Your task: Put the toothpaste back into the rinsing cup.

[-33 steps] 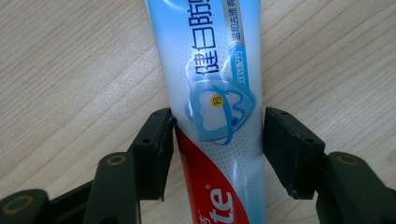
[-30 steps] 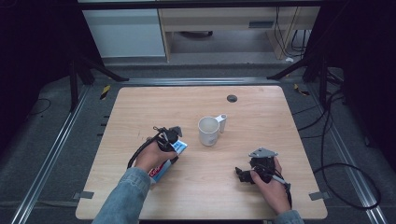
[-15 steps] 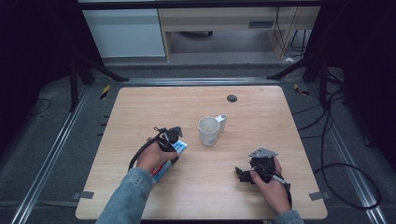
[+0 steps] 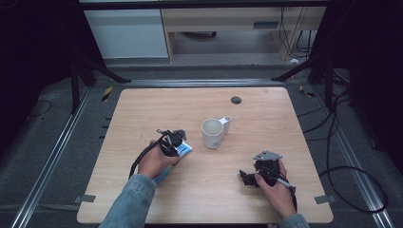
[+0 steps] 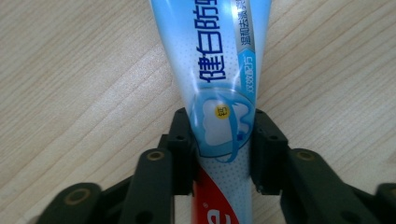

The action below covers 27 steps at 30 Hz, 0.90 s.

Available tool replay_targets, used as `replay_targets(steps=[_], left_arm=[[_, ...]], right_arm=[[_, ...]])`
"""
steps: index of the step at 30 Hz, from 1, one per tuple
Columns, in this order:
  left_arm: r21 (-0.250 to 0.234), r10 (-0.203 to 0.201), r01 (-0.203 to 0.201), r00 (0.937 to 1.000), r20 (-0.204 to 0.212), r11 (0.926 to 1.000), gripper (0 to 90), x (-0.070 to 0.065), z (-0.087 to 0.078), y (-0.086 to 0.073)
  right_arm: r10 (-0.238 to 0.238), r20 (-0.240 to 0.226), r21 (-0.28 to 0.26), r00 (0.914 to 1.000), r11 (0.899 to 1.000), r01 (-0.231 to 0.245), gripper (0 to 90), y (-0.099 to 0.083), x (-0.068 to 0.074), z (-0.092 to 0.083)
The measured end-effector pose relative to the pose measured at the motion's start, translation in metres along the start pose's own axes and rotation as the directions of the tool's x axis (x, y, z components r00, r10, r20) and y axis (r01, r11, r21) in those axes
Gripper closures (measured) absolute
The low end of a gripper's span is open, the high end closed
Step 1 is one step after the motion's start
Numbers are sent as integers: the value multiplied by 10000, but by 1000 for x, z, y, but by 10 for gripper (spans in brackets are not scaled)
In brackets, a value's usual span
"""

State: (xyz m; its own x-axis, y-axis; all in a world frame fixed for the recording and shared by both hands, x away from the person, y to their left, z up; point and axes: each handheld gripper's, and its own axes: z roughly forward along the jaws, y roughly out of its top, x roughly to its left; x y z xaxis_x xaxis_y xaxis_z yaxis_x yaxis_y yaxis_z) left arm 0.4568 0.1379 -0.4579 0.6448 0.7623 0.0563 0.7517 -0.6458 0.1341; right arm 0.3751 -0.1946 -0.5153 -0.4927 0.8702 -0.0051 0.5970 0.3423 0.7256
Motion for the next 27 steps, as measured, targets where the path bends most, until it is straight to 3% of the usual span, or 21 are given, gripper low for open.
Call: replay_targets(steps=[5,8,11,13,14,15,16,17,18,19,22,24,26,27], left_arm=[[-757,-110,128,9996,245,9970,707,1,-11,-10],[-1595,-272,307,9993,240,9867,713,5,-28,-16],[-2085,-310,338,9994,168,9774,714,9,-42,-19],[-2422,-336,362,9993,149,9695,713,9,-51,-20],[-2863,-460,496,9988,192,9568,713,10,-59,-20],[-2863,-460,496,9988,192,9568,713,10,-59,-20],[-3221,-540,563,9984,164,9450,713,12,-65,-19],[-3221,-540,563,9984,164,9450,713,12,-65,-19],[-3444,-612,615,9981,117,9368,714,12,-71,-17],[-3444,-612,615,9981,117,9368,714,12,-71,-17],[-3786,-674,647,9977,63,9233,714,12,-79,-13],[-4092,-683,638,9977,35,9102,714,12,-84,-8],[-4250,-701,629,9975,-14,9030,714,11,-87,-5],[-4250,-701,629,9975,-14,9030,714,11,-87,-5]], right_arm=[[2,0,1,10000,10000,-2,5,0,0,0],[-7,8,2,10000,10000,7,5,0,0,0],[-8,10,0,10000,10000,8,5,0,0,0],[-10,10,1,10000,10000,10,5,0,0,0],[2,5,4,10000,10000,-2,5,0,0,0],[2,5,4,10000,10000,-2,5,0,0,0],[-17,2,-4,10000,10000,17,5,0,0,0],[-17,2,-4,10000,10000,17,5,0,0,0],[-22,7,-2,10000,10000,22,5,0,0,0],[-22,7,-2,10000,10000,22,5,0,0,0],[17,-18,2,10000,10000,-17,5,0,0,0],[15,-15,0,10000,10000,-15,6,0,0,0],[24,-18,1,10000,10000,-24,6,0,0,0],[21,-1,2,10000,10000,-21,7,0,0,0]])
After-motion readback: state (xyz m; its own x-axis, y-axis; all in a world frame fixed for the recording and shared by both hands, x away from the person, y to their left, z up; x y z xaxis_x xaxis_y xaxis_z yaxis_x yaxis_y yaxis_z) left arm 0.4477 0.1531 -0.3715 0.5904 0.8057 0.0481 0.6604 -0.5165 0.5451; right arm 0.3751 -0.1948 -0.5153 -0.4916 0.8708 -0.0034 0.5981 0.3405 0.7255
